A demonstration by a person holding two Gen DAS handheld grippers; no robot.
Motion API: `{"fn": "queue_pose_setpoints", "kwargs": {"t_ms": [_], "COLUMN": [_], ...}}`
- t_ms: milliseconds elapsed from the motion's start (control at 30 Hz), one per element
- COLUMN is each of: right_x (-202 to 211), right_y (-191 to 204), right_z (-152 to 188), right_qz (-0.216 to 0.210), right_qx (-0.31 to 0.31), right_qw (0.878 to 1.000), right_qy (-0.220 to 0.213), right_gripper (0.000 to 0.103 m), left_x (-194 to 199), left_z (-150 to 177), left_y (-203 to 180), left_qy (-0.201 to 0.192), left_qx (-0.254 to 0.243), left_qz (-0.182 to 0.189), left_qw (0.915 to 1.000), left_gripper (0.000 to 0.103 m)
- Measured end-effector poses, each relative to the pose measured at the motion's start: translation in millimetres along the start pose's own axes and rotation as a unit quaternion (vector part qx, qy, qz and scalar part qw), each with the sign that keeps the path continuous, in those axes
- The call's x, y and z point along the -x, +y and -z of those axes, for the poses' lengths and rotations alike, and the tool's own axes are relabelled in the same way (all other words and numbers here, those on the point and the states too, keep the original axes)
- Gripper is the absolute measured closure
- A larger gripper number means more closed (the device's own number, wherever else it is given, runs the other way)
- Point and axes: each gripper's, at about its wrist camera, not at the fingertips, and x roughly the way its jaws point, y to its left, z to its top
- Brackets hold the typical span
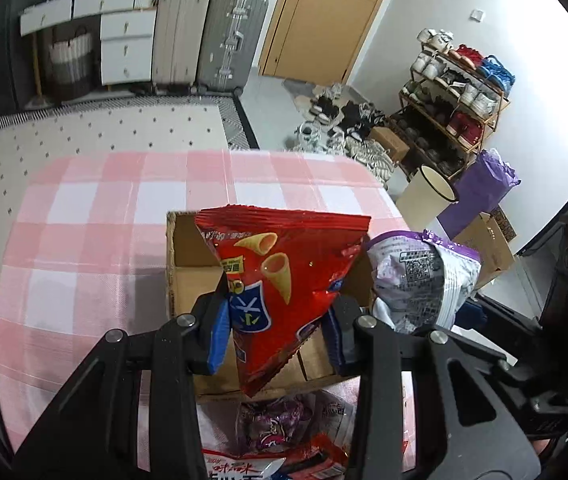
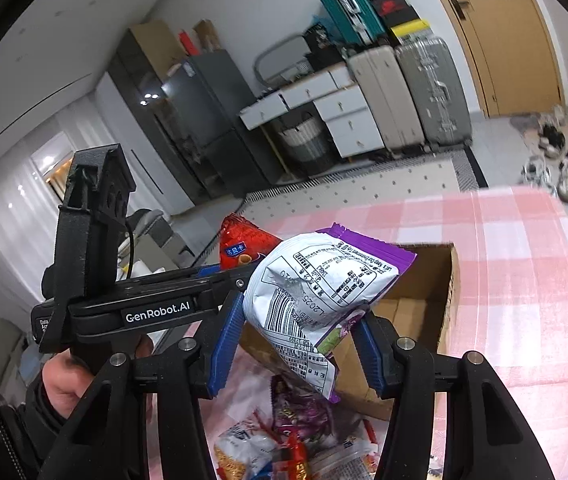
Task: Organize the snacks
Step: 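Carry both bags over the box and open both tools to drop them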
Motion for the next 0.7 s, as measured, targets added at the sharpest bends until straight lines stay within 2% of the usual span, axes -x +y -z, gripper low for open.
{"fn": "queue_pose_setpoints", "kwargs": {"t_ms": [267, 533, 600, 633, 667, 700], "right_x": [-25.8, -36.7, -35.7, -33.2, -31.5, -28.8], "right_y": [-20.1, -31.4, -29.2, -28.9, -30.0, -31.0], "right_z": [2.1, 5.8, 4.5, 4.1, 4.3, 4.3], "right_qz": [0.018, 0.036, 0.048, 0.057, 0.064, 0.064], "right_qx": [-0.008, -0.008, -0.001, 0.001, 0.002, 0.003], "right_qw": [1.000, 0.999, 0.999, 0.998, 0.998, 0.998], "right_qy": [0.016, 0.018, 0.012, 0.006, 0.001, -0.005], "right_gripper": [0.050, 0.047, 0.040, 0.032, 0.029, 0.028], "left_x": [-38.7, -61.3, -66.7, -66.3, -64.8, -62.8], "left_z": [7.4, 14.5, 13.9, 15.0, 15.9, 16.1], "left_y": [13.1, 15.8, 15.1, 15.7, 17.3, 18.0], "left_qy": [0.021, 0.037, 0.045, 0.045, 0.041, 0.034], "left_qx": [-0.001, 0.003, 0.003, 0.004, 0.005, 0.005], "left_qz": [-0.005, -0.015, -0.022, -0.027, -0.036, -0.045], "left_qw": [0.9998, 0.9992, 0.9987, 0.9986, 0.9985, 0.9984], "left_gripper": [0.068, 0.067, 0.057, 0.047, 0.040, 0.040]}}
